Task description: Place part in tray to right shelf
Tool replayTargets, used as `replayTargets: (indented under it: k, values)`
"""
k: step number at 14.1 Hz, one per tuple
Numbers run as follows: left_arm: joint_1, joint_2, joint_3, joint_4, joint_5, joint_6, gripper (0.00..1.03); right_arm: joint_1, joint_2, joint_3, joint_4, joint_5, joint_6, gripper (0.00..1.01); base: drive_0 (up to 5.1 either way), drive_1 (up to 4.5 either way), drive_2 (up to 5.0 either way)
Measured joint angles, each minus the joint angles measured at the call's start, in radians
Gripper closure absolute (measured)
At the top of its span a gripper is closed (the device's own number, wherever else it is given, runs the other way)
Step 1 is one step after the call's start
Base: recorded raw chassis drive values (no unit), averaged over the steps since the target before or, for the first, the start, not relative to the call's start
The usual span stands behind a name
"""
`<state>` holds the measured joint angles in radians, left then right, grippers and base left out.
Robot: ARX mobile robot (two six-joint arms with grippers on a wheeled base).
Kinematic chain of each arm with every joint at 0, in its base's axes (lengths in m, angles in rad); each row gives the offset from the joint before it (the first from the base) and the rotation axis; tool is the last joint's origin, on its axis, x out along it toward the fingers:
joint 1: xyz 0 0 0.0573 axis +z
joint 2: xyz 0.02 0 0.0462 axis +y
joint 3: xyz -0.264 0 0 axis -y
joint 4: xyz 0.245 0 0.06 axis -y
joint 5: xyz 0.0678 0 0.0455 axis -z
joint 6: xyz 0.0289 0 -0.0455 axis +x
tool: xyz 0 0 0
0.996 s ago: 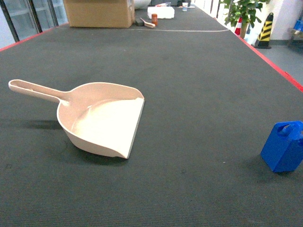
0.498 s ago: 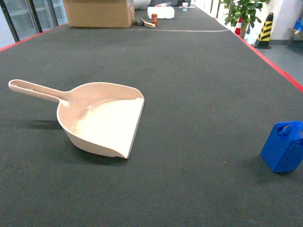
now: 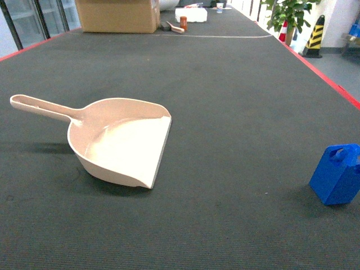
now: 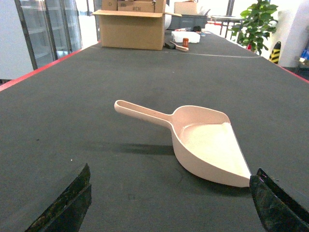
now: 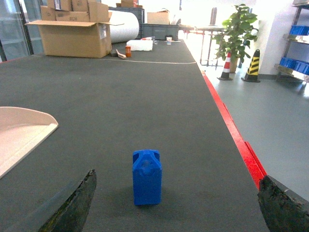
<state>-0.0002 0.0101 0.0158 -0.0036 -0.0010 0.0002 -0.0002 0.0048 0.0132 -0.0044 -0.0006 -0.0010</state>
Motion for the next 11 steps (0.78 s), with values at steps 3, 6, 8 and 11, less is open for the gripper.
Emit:
replayTargets:
  k: [3, 6, 8, 11]
  values:
    - [-0.004, 0.005, 0.002, -0.021, -0.009, -0.003, 0.05, 0.0, 0.0, 0.0, 0.0, 0.0, 0.0, 0.03, 0.0, 0.0, 0.0]
    - [-0.121, 0.575, 0.106, 0.32, -0.039, -0.134, 0.05, 0.0, 0.0, 0.0, -0.001, 0.0, 0.0, 0.03, 0.0, 0.0, 0.0]
    - [-0.091, 1.03, 0.227, 0.652, 0.05, -0.297, 0.05, 0.0, 0.0, 0.0, 0.0, 0.0, 0.0, 0.03, 0.0, 0.0, 0.0]
    - [-0.038, 1.516, 0.446, 0.829, 0.089, -0.498, 0.05, 0.0, 0.0, 0.0, 0.0, 0.0, 0.0, 0.03, 0.0, 0.0, 0.0]
